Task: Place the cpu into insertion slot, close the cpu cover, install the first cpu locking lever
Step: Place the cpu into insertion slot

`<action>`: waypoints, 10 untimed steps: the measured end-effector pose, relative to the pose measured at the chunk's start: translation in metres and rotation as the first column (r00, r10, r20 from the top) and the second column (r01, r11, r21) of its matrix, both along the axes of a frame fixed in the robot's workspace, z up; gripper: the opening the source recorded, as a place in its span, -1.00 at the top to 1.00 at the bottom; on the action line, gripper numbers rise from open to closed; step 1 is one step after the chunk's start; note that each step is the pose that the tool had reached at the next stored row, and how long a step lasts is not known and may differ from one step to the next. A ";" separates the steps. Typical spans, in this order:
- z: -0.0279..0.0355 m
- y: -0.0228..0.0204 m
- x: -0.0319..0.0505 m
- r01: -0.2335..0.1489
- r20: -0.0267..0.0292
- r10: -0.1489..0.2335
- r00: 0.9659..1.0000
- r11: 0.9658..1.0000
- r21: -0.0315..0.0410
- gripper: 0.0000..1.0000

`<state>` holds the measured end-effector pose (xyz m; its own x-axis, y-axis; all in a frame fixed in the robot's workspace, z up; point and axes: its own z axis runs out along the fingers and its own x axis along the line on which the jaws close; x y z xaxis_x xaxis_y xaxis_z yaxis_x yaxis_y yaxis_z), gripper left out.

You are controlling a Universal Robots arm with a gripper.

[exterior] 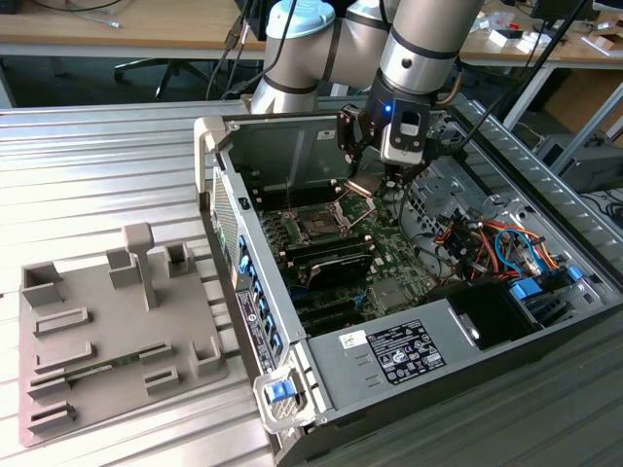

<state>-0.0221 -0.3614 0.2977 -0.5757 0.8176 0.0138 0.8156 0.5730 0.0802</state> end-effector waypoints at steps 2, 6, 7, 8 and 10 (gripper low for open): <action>0.0000 0.0000 0.0000 0.002 0.000 -0.002 1.000 1.000 0.000 -0.09; 0.0000 0.0000 0.0000 0.007 0.000 -0.007 1.000 1.000 0.000 -0.09; 0.0000 0.0000 0.0000 0.008 0.000 -0.008 1.000 1.000 0.000 -0.09; 0.0000 0.0000 0.0000 0.009 0.000 -0.009 1.000 1.000 0.000 -0.09; 0.0000 0.0000 0.0000 0.012 0.000 -0.012 1.000 1.000 0.000 -0.09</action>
<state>-0.0221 -0.3614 0.2976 -0.5661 0.8242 0.0137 0.8223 0.5634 0.0801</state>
